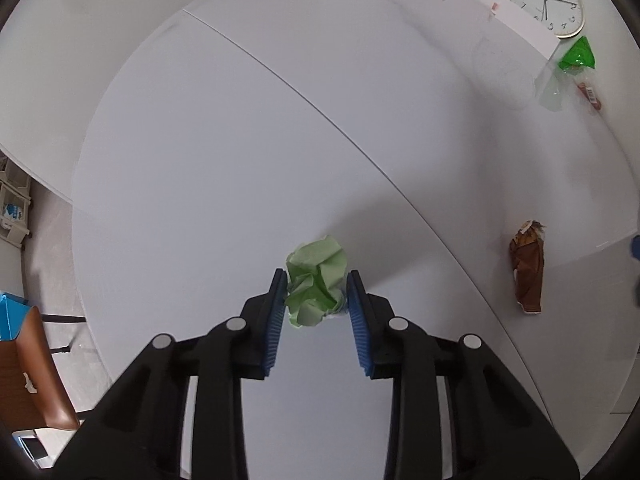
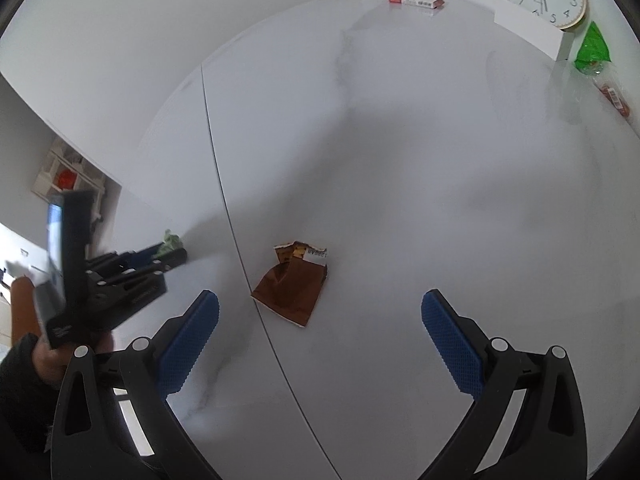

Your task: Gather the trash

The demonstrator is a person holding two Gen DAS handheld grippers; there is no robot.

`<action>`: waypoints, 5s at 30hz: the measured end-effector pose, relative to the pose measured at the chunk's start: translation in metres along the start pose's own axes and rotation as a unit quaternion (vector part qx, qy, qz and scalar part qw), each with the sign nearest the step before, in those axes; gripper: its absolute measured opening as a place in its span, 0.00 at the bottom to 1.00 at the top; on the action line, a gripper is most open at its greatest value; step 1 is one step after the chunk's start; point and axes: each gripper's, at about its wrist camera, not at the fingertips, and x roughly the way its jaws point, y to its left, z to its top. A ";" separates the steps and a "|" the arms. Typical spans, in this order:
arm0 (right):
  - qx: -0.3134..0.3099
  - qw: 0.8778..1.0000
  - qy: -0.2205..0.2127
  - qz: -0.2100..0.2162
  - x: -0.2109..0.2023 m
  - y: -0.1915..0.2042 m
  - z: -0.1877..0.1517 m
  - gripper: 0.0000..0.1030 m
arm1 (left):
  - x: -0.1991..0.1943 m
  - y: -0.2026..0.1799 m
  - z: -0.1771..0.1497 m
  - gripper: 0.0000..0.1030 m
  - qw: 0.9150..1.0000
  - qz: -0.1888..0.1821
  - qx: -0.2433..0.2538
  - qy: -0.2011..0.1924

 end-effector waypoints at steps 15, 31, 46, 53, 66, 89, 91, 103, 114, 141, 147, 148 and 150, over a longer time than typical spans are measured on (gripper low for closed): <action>0.031 0.994 0.049 -0.090 0.080 0.036 0.005 0.63 | -0.111 0.068 -0.046 0.29 0.995 0.016 -0.083 -0.058; -0.043 0.999 0.007 0.031 0.014 0.131 -0.014 0.33 | -0.140 0.167 -0.102 0.30 0.984 0.039 -0.156 -0.076; -0.223 0.961 0.075 0.147 0.058 0.340 -0.055 0.34 | -0.032 0.285 -0.215 0.78 0.975 0.008 -0.219 0.044; -0.243 0.955 0.089 0.143 0.063 0.369 -0.076 0.36 | -0.017 0.294 -0.228 0.92 0.975 -0.006 -0.214 0.062; -0.298 0.933 0.140 0.148 0.121 0.402 -0.102 0.53 | -0.062 0.331 -0.253 0.92 0.965 0.040 -0.255 0.035; -0.287 0.945 0.122 0.101 0.112 0.407 -0.099 0.98 | -0.120 0.343 -0.260 0.92 0.954 0.106 -0.280 -0.009; -0.282 0.947 0.106 0.107 0.095 0.404 -0.093 0.98 | -0.136 0.336 -0.253 0.92 0.954 0.120 -0.275 -0.024; -0.298 0.943 -0.033 0.146 -0.044 0.336 -0.021 0.98 | -0.264 0.233 -0.190 0.92 0.929 0.195 -0.273 -0.156; -0.277 0.943 -0.100 0.155 -0.116 0.234 0.007 0.98 | -0.300 0.106 -0.143 0.92 0.928 0.199 -0.240 -0.206; -0.388 0.857 -0.195 0.279 -0.227 0.281 -0.018 0.98 | -0.424 0.083 -0.186 0.92 0.833 0.332 -0.373 -0.239; -0.384 0.865 -0.181 0.269 -0.222 0.273 -0.024 0.98 | -0.421 0.081 -0.188 0.92 0.837 0.321 -0.375 -0.238; -0.384 0.865 -0.180 0.269 -0.222 0.271 -0.024 0.98 | -0.420 0.081 -0.188 0.92 0.837 0.320 -0.375 -0.238; -0.382 0.867 -0.178 0.267 -0.222 0.271 -0.023 0.98 | -0.420 0.082 -0.190 0.92 0.836 0.317 -0.378 -0.239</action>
